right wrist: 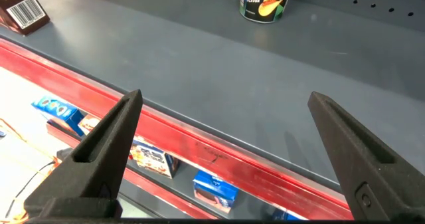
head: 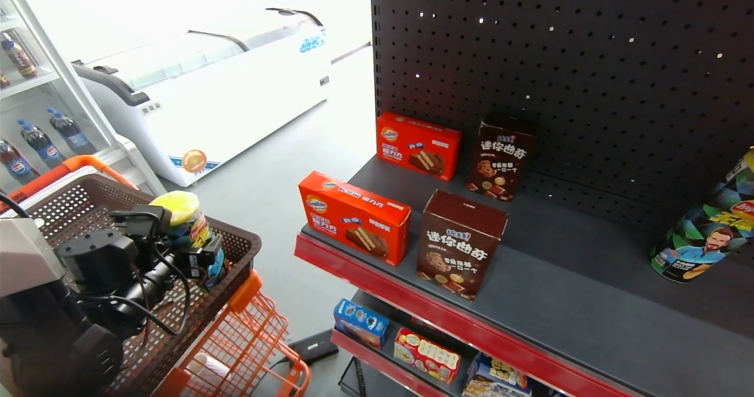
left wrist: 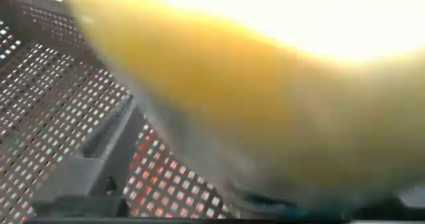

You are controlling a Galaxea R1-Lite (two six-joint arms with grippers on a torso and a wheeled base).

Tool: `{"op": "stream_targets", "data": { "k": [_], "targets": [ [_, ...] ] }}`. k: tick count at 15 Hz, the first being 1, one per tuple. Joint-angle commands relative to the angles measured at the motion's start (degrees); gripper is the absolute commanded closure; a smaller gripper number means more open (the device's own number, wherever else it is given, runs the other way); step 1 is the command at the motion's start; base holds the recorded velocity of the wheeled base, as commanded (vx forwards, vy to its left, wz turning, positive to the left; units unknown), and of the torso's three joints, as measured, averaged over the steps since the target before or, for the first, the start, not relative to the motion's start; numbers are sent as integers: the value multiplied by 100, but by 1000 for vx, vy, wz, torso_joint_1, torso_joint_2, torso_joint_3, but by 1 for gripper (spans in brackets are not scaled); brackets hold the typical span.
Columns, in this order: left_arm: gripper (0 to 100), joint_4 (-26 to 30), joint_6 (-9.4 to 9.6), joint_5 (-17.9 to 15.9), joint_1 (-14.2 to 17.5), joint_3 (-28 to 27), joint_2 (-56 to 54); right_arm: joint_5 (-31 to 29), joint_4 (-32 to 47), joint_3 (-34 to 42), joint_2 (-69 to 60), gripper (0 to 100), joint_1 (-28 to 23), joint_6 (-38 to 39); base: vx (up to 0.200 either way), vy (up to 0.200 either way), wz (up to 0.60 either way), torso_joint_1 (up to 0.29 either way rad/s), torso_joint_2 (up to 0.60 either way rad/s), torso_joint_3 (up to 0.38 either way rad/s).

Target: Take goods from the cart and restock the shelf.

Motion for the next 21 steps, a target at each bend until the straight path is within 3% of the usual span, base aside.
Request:
{"op": "stream_targets", "data": {
  "k": [1, 8, 10, 11, 13, 15, 17, 19, 21],
  "targets": [
    [100, -8, 8, 2, -97, -203, 310, 1, 5, 0, -1, 0, 0, -1, 0, 0, 0, 0, 0, 0],
    [100, -113, -45, 2, -150, -273, 160, 1, 5, 0, -1, 0, 0, -1, 0, 0, 0, 0, 0, 0],
    [100, -113, -45, -33, -158, -414, -121, 1, -4, 0, -1, 0, 0, -1, 0, 0, 0, 0, 0, 0],
    [100, -34, -19, -51, -132, -748, -525, 1, -4, 0, 8, 0, 0, -1, 0, 0, 0, 0, 0, 0],
    [100, 397, 8, -51, -123, -1152, -1053, 1, -4, 0, 8, 0, 0, -1, 0, 0, 0, 0, 0, 0],
    [100, 1346, 34, -376, -202, -950, -2160, 1, -4, 0, -1, 0, 0, -1, 0, 0, 0, 0, 0, 0],
    [100, 1847, 43, -710, -431, -519, -2960, 1, -4, 0, -1, 0, 0, -1, 0, 0, 0, 0, 0, 0],
    [100, 1882, 43, -719, -800, -458, -3215, 1, 5, 0, -1, 0, 0, -1, 0, 0, 0, 0, 0, 0],
    [100, 2365, 17, -692, -1195, -440, -3672, 1, 5, 0, -1, 0, 0, -1, 0, 0, 0, 0, 0, 0]
  ]
}}
